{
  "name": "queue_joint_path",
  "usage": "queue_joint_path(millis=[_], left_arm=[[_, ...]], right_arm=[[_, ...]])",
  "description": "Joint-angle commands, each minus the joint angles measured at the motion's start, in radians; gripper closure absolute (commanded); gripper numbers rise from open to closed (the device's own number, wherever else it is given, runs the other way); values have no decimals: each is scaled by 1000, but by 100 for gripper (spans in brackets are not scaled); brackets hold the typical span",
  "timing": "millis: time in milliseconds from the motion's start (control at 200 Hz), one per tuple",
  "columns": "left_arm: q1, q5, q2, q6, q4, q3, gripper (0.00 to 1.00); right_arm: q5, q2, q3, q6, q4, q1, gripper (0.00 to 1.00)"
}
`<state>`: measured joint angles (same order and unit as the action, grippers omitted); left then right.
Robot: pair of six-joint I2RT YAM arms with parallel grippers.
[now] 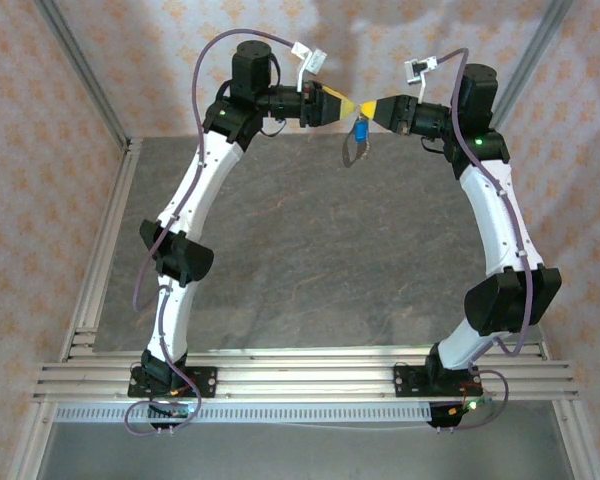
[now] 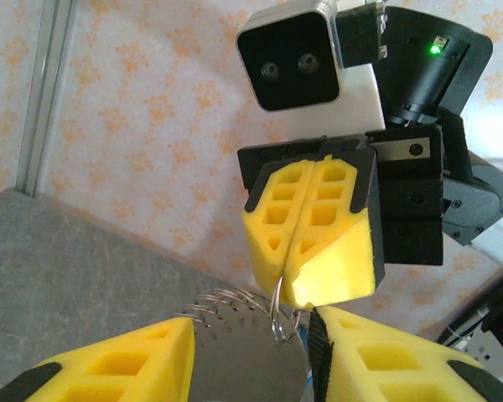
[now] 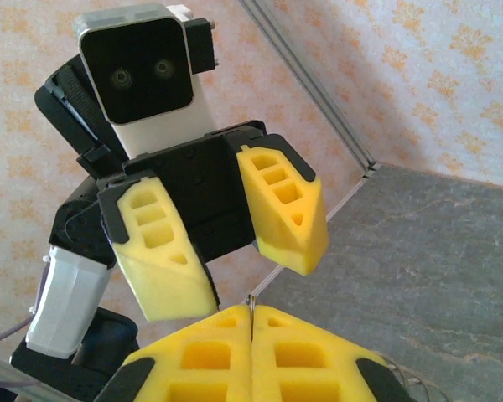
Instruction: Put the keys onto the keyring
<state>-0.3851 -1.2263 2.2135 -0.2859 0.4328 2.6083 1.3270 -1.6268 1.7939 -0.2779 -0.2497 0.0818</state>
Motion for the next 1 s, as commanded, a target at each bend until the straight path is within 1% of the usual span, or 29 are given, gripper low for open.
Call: queue_joint_path(millis=[0, 285, 646, 771, 991], left_arm=[[6, -47, -8, 23, 11, 30, 61], [-12, -59, 6, 8, -1, 31, 64], [-34, -62, 23, -7, -23, 32, 67], [-41, -60, 28, -13, -35, 33, 72], [-45, -61, 32, -26, -53, 35, 87]], right_arm=[[35, 6, 31, 33, 7, -7, 100], [28, 11, 0, 8, 57, -7, 100], [27, 12, -11, 1, 73, -6, 100], [27, 10, -16, -1, 81, -7, 100], [29, 11, -25, -3, 84, -5, 100]])
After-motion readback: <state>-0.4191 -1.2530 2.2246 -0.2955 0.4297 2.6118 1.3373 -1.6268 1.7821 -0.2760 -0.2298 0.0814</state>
